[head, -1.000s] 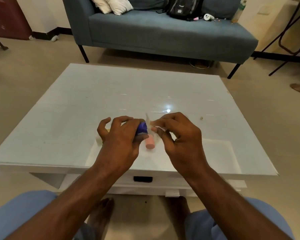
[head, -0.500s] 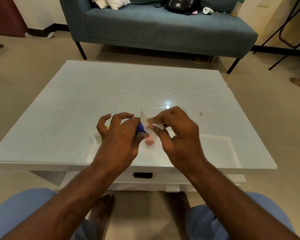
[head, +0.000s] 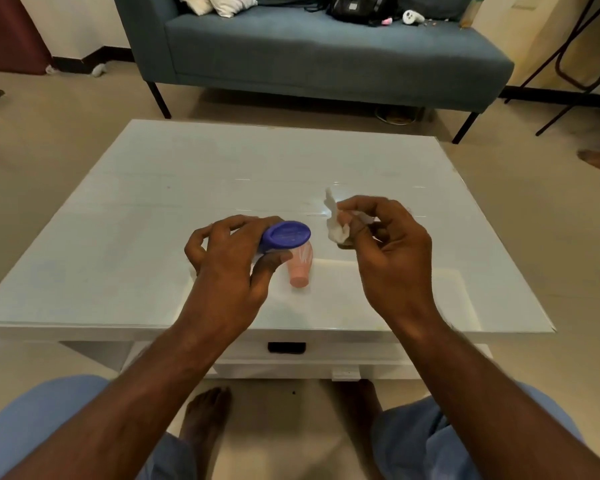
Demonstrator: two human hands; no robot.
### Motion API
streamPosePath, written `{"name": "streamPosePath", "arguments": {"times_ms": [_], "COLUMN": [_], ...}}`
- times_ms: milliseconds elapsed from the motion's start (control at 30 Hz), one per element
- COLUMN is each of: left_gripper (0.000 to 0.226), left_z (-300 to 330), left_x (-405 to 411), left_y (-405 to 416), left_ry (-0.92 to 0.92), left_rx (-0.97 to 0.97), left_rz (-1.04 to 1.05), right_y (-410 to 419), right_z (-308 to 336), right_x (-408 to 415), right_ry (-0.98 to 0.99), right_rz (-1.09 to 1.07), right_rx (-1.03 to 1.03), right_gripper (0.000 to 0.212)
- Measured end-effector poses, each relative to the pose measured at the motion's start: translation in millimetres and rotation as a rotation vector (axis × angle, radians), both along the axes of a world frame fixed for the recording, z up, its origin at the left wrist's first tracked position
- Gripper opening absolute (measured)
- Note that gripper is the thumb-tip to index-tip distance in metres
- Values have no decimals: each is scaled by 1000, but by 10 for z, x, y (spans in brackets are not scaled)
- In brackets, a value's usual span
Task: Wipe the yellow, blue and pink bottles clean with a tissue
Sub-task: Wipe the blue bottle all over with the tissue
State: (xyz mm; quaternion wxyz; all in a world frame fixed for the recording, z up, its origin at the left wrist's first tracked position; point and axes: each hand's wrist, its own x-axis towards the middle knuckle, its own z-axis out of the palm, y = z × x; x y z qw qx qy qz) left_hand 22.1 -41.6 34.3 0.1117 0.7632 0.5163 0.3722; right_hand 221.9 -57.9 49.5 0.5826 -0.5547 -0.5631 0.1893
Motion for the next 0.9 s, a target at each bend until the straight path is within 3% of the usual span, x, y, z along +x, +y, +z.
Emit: {"name": "streamPosePath", "arguments": {"times_ms": [367, 567, 767, 900], "left_gripper": [49, 47, 47, 49], "left_z": [-34, -36, -16, -9], "left_x": [16, 71, 70, 81], "left_y": [16, 14, 18, 19], "left_ry": [24, 90, 102, 123], "left_rx": [-108, -148, -109, -130], "left_rz": [48, 104, 134, 154], "right_y": [-64, -84, -65, -74], "right_z": [21, 6, -71, -93], "right_x": [-117, -126, -123, -155], "right_ry": [-37, -150, -293, -362], "right_rz": [85, 139, 113, 123], "right_rx": [43, 95, 101, 111], "right_gripper": [14, 36, 21, 25]}}
